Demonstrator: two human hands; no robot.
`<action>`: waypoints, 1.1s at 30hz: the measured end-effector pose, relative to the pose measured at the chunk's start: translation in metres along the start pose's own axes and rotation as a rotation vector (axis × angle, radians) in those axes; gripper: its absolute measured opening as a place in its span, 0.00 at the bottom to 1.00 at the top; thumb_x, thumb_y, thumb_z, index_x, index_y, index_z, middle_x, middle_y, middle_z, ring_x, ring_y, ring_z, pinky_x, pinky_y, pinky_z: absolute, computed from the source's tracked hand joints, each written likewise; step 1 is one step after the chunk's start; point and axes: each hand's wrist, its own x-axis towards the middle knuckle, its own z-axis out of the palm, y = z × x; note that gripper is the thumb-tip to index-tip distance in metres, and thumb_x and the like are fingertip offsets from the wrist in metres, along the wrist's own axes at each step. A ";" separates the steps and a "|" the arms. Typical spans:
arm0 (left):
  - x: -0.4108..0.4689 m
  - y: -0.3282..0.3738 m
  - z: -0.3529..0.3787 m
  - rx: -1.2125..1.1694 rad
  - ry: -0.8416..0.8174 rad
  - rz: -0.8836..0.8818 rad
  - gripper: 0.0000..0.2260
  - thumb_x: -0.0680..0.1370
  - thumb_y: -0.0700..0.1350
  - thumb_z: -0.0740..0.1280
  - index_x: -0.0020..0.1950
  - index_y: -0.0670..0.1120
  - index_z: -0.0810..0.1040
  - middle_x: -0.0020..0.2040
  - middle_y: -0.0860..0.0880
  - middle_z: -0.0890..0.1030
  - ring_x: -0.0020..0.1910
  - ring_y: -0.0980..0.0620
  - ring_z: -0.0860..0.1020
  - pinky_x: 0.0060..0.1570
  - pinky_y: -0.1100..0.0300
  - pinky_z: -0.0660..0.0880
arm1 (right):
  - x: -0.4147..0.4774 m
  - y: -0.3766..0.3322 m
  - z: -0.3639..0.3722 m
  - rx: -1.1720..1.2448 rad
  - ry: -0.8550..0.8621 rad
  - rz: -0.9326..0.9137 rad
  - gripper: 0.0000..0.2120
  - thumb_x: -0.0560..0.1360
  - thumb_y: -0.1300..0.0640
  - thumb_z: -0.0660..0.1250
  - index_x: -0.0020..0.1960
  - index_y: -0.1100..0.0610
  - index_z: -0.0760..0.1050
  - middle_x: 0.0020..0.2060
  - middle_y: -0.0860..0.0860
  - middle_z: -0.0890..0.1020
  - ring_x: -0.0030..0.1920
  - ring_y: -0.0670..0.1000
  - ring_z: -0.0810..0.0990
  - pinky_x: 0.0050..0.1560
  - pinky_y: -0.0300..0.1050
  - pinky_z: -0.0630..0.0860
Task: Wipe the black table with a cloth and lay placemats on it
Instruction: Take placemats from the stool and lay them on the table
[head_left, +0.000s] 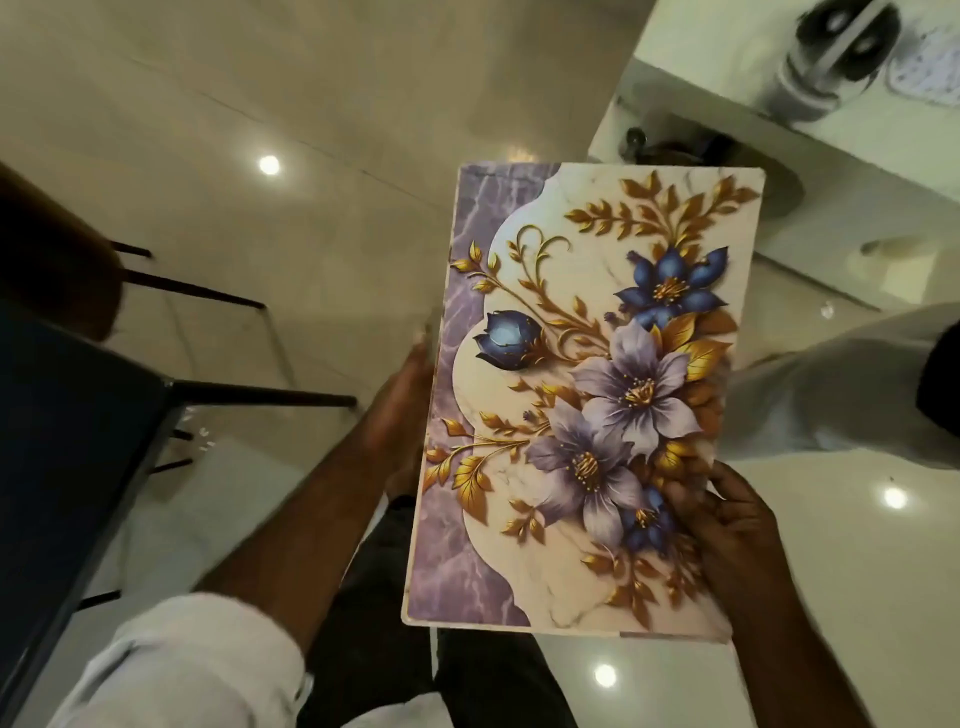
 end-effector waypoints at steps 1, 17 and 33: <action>-0.028 0.011 -0.008 -0.085 -0.053 -0.073 0.33 0.90 0.65 0.52 0.79 0.40 0.76 0.73 0.36 0.83 0.71 0.35 0.82 0.71 0.40 0.80 | 0.001 -0.009 0.010 0.007 -0.012 0.004 0.15 0.80 0.58 0.74 0.66 0.54 0.86 0.58 0.56 0.91 0.55 0.53 0.91 0.52 0.44 0.88; -0.400 0.078 -0.166 -0.202 0.575 0.662 0.16 0.82 0.52 0.74 0.60 0.41 0.89 0.62 0.35 0.88 0.57 0.37 0.90 0.50 0.48 0.88 | -0.074 -0.178 0.337 -0.274 -0.780 -0.274 0.11 0.84 0.67 0.70 0.66 0.61 0.84 0.55 0.61 0.90 0.51 0.60 0.90 0.53 0.56 0.88; -0.540 0.043 -0.413 -0.570 1.024 0.767 0.19 0.75 0.51 0.79 0.60 0.39 0.88 0.59 0.38 0.89 0.58 0.36 0.89 0.61 0.38 0.85 | -0.193 -0.141 0.698 -0.636 -1.106 -0.416 0.10 0.80 0.63 0.79 0.58 0.52 0.86 0.51 0.49 0.92 0.52 0.53 0.92 0.53 0.54 0.87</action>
